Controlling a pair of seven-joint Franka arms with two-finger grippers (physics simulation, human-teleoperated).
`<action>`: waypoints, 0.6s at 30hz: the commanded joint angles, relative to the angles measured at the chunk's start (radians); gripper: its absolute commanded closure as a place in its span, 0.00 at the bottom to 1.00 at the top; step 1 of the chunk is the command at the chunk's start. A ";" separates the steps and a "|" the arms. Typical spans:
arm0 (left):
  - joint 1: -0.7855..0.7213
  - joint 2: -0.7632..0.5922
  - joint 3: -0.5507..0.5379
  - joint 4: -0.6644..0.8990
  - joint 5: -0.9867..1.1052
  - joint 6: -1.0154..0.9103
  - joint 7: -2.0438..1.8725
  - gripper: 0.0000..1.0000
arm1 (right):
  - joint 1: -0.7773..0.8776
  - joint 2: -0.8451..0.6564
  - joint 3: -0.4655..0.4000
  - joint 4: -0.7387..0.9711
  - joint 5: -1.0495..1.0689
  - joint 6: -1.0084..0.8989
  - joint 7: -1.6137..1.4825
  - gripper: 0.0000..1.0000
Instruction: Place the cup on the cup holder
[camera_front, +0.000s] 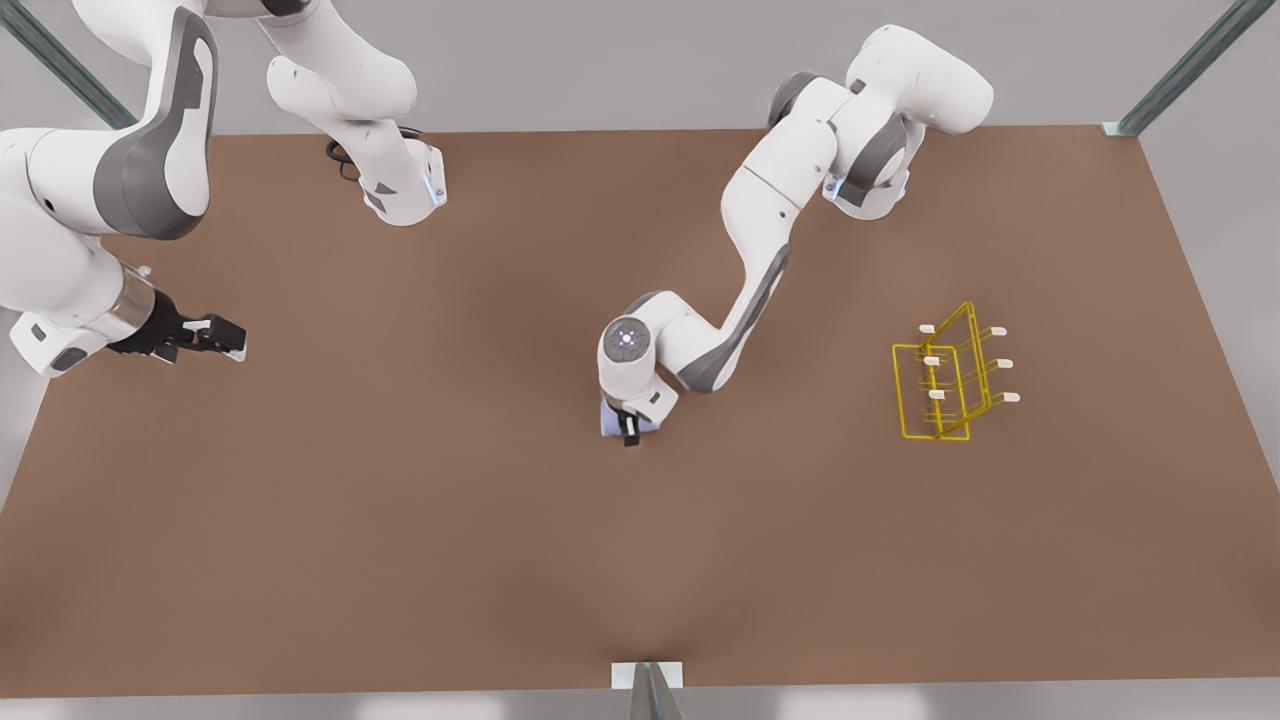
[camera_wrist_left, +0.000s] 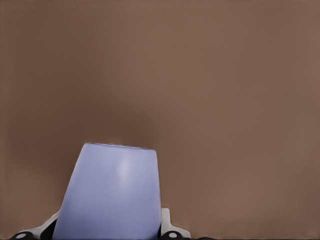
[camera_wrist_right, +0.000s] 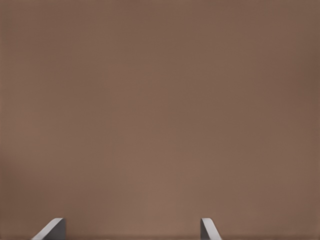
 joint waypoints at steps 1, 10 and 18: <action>0.019 -0.054 -0.004 0.001 -0.026 -0.113 0.124 0.26 | 0.000 0.000 0.000 0.001 0.001 0.001 -0.006 0.00; 0.046 -0.103 0.021 0.001 0.405 -0.808 0.225 0.24 | -0.003 -0.001 -0.003 0.002 0.001 -0.001 -0.011 0.00; 0.068 -0.156 0.030 -0.071 0.795 -1.073 0.237 0.22 | -0.006 -0.001 -0.005 0.001 0.001 -0.001 -0.012 0.00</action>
